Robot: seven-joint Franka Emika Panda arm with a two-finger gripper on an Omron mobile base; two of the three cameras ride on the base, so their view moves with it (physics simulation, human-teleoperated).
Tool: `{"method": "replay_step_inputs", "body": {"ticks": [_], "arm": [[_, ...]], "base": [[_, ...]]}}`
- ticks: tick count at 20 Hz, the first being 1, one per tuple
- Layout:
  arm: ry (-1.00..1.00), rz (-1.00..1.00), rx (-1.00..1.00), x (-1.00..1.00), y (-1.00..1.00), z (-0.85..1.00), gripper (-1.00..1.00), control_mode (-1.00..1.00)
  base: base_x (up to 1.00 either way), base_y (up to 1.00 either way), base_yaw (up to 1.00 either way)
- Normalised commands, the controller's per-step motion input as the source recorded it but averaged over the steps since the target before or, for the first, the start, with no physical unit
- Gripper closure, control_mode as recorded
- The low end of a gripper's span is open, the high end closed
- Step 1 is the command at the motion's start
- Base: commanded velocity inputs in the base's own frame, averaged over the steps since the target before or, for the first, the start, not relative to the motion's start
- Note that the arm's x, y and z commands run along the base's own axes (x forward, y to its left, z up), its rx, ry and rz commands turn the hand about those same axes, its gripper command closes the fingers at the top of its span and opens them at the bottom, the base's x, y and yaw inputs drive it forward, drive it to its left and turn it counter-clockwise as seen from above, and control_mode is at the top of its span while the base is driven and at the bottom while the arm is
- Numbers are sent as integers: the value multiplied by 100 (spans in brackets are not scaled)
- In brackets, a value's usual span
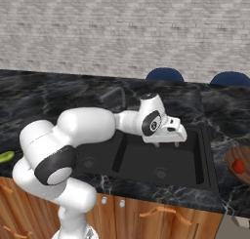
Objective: There is a mixed pile of frozen fruits and vegetables on the counter. Locate all the frozen vegetables and place the items in a bowl on the counter. Take all the frozen fruits and defrost them in a running sink.
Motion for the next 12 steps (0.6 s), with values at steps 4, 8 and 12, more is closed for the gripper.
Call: {"method": "replay_step_inputs", "body": {"ticks": [4,8,12], "arm": [[1,-3,3,5,11,1,-100,-100],[0,0,11,-1,37,0,-100,-100],[3,4,11,-1,44,0,-100,-100]], "base": [[0,0,0],[0,0,0],[0,0,0]]}}
